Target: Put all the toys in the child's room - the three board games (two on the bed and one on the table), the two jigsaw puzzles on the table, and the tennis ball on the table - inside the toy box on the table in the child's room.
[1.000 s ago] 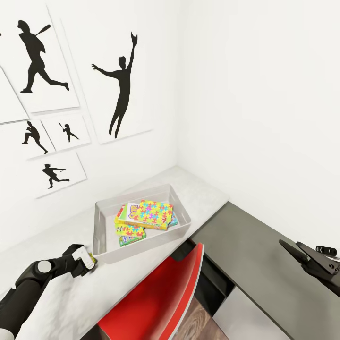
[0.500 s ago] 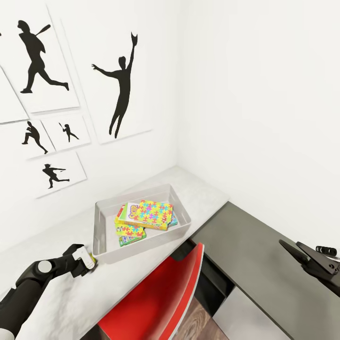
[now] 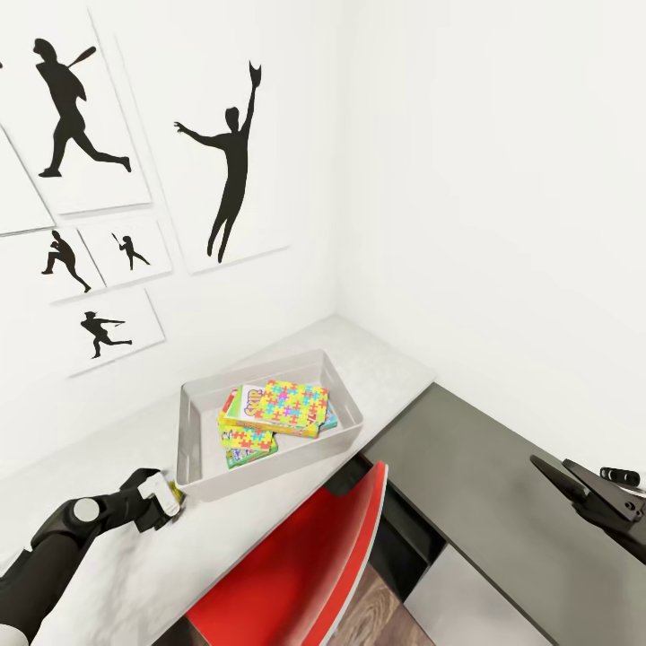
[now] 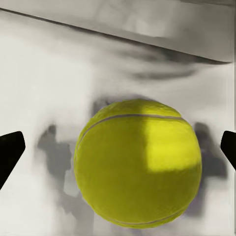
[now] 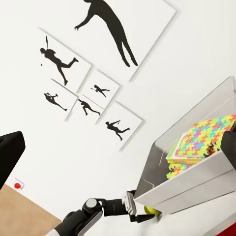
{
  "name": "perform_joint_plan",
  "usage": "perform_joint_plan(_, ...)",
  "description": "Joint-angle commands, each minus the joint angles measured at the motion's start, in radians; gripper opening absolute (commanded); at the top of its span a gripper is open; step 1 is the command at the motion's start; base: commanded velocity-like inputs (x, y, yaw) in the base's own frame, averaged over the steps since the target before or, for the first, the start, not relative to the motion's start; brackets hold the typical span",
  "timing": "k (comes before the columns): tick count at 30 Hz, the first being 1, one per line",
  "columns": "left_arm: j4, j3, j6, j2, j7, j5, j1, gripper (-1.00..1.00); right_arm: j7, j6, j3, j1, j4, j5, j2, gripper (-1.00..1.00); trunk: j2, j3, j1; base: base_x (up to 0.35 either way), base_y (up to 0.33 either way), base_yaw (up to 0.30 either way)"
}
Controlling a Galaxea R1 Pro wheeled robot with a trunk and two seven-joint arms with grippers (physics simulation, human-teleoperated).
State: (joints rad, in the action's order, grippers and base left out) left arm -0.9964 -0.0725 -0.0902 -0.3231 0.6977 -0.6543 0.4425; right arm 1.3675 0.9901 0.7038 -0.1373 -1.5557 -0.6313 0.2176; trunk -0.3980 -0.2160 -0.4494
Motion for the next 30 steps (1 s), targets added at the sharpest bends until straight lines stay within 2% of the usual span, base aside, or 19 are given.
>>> perform_joint_plan(1, 0.000, -0.001, -0.006, 0.000, 0.006, -0.002, 0.001, 1.00, 0.001, 0.007, 0.000, -0.001, -0.001, -0.002, 0.000, 1.00, -0.002, -0.002, -0.001, 0.000, 0.000, 0.000)
perform_joint_plan(19, 0.008, 0.000, -0.003, -0.001, 0.008, -0.002, 0.001, 1.00, 0.001, 0.007, 0.000, -0.001, 0.000, -0.002, 0.000, 1.00, -0.002, -0.002, -0.001, 0.000, 0.000, 0.000)
perform_joint_plan(20, 0.010, 0.000, -0.003, -0.001, 0.008, -0.002, 0.001, -1.00, 0.001, 0.007, 0.000, -0.001, 0.000, -0.002, 0.000, 1.00, -0.002, -0.002, -0.001, 0.000, 0.000, 0.000)
perform_joint_plan(30, 0.032, 0.000, -0.002, -0.001, 0.008, -0.002, 0.000, -1.00, 0.001, 0.007, 0.000, -0.001, 0.000, -0.002, 0.000, 1.00, -0.002, -0.002, -0.001, 0.000, 0.000, 0.000)
